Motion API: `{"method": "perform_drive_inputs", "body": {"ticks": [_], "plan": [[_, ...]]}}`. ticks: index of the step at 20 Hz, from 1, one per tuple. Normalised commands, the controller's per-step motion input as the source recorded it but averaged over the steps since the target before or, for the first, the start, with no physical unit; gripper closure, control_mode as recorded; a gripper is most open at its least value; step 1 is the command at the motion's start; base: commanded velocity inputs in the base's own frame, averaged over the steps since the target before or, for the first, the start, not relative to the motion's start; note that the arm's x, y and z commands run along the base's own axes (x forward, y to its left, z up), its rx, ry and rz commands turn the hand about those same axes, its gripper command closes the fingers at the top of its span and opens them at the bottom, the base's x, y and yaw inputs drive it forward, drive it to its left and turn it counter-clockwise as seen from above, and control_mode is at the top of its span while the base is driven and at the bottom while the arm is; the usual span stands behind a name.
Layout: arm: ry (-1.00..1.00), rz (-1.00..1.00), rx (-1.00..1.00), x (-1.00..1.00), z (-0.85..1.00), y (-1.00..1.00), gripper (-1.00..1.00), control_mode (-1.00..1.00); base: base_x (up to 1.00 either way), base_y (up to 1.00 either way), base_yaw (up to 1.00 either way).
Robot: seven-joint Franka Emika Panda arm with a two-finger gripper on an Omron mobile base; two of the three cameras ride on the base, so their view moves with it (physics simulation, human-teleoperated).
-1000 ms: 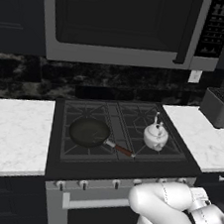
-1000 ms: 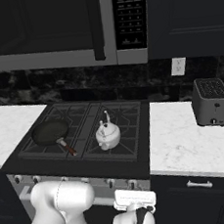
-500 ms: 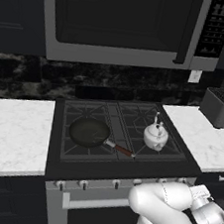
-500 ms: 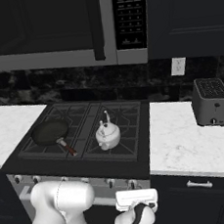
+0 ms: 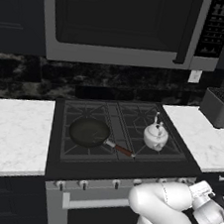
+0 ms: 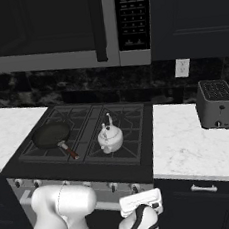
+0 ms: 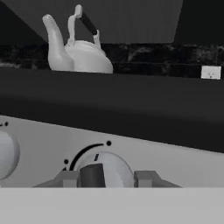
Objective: Pick the kettle from the counter and place it on a stove burner. Then turn the burner on.
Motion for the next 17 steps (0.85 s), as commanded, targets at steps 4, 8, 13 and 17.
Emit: {"method": "perform_drive_inputs", "body": {"ticks": [4, 8, 13, 17], "plan": [[-0.31, 0.30, -0.23, 0.00, 0.00, -0.03, 1.00, -1.00, 0.00, 0.00, 0.00], [-0.34, 0.32, -0.23, 0.00, 0.00, 0.00, 1.00, -1.00, 0.00, 0.00, 0.00], [-0.18, 0.28, -0.19, 0.00, 0.00, 0.00, 1.00, -1.00, 0.00, 0.00, 0.00], [0.00, 0.02, 0.00, 0.00, 0.00, 0.00, 1.00, -1.00, 0.00, 0.00, 0.00]]}}
